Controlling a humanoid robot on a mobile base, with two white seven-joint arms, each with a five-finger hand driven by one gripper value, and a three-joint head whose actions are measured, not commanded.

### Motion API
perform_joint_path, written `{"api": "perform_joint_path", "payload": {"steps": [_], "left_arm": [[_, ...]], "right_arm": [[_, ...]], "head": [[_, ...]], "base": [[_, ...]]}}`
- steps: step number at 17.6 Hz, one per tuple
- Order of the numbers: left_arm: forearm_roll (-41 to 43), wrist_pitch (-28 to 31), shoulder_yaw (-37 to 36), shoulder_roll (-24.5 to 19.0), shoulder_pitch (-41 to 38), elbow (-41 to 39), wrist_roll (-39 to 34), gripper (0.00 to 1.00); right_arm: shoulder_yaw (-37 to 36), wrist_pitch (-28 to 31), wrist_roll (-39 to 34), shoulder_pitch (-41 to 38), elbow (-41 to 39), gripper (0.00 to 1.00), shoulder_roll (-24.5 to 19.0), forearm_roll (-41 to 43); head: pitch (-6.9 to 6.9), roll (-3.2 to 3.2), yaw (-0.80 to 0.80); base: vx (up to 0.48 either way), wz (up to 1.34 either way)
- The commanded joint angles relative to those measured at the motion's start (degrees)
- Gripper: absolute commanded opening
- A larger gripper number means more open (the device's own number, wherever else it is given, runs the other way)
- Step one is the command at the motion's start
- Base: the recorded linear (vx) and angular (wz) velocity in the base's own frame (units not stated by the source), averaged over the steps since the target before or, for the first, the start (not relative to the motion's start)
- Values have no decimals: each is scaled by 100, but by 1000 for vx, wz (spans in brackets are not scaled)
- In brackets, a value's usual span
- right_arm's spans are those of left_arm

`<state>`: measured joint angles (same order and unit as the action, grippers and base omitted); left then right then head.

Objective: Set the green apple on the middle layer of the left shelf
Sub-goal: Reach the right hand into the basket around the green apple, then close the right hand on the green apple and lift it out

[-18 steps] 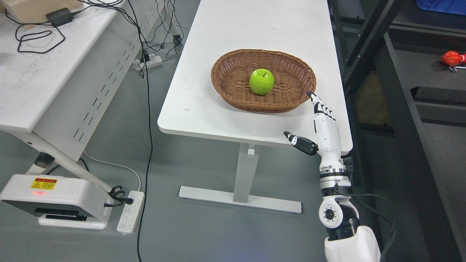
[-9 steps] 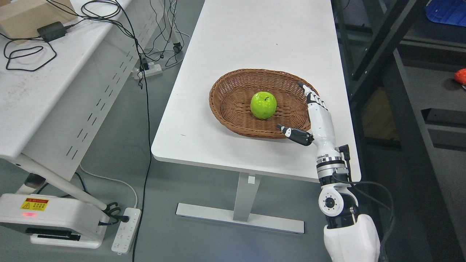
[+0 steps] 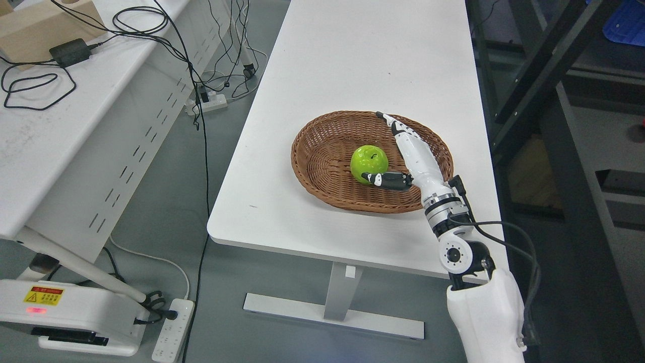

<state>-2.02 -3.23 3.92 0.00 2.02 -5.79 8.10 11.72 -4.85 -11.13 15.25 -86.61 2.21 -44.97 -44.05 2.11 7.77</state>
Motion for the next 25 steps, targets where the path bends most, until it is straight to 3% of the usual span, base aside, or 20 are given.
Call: {"api": "perform_joint_path", "payload": {"steps": [1, 14, 16, 21, 25], "left_arm": [[0, -2, 4, -100, 0, -1, -1, 100], [0, -2, 4, -100, 0, -1, -1, 100], [0, -2, 4, -100, 0, -1, -1, 100], [0, -2, 4, -100, 0, -1, -1, 100], [0, -2, 4, -100, 0, 8, -1, 100]], "right_arm": [[568, -7, -91, 442, 917, 100, 78, -337], [788, -51, -29, 672, 1841, 99, 341, -530], [771, -42, -12, 681, 1841, 88, 341, -731], [709, -42, -3, 654, 1824, 42, 333, -697], [465, -121, -3, 654, 1797, 14, 333, -663]], "head": [[0, 0, 0], [0, 0, 0], [0, 0, 0], [0, 0, 0], [0, 0, 0]], "base": [[61, 7], [7, 0], [0, 0], [0, 0], [0, 0]]}}
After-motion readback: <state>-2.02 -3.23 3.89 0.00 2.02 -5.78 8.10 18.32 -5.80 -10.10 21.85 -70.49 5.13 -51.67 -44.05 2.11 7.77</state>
